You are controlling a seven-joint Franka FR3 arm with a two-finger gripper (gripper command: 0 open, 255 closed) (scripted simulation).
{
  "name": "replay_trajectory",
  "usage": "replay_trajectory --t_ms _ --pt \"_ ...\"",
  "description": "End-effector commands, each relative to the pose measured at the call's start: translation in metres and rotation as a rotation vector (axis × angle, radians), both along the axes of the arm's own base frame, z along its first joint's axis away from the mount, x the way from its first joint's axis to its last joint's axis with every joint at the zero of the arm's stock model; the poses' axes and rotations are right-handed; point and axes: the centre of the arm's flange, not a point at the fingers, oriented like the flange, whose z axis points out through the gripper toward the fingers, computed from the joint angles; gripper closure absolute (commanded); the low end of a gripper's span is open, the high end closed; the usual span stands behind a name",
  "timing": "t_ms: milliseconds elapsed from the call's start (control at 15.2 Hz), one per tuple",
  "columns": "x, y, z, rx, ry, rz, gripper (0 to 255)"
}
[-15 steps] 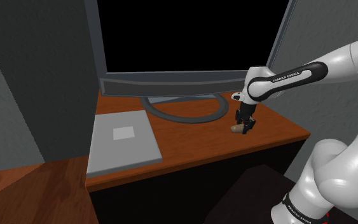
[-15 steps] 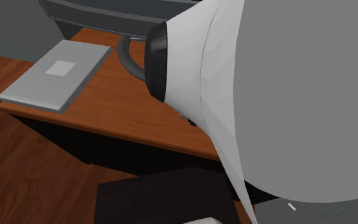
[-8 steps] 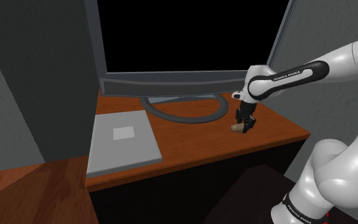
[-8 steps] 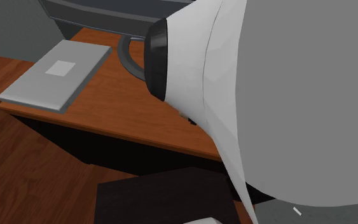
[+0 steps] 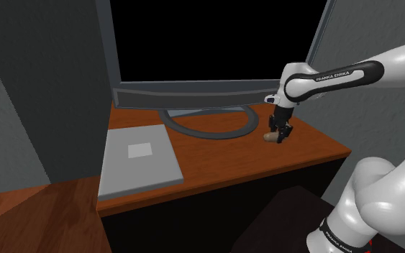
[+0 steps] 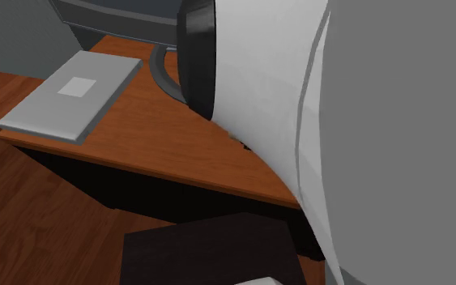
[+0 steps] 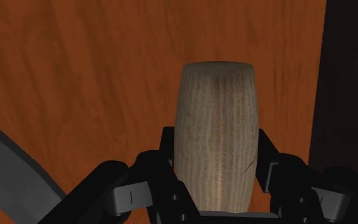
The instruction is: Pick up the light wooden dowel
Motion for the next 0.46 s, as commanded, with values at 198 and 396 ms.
replay_trajectory --t_ms 198,396 --pt "0.000 0.000 0.026 0.000 0.000 0.000 255" --pt "0.000 0.000 0.032 0.000 0.000 0.000 255"
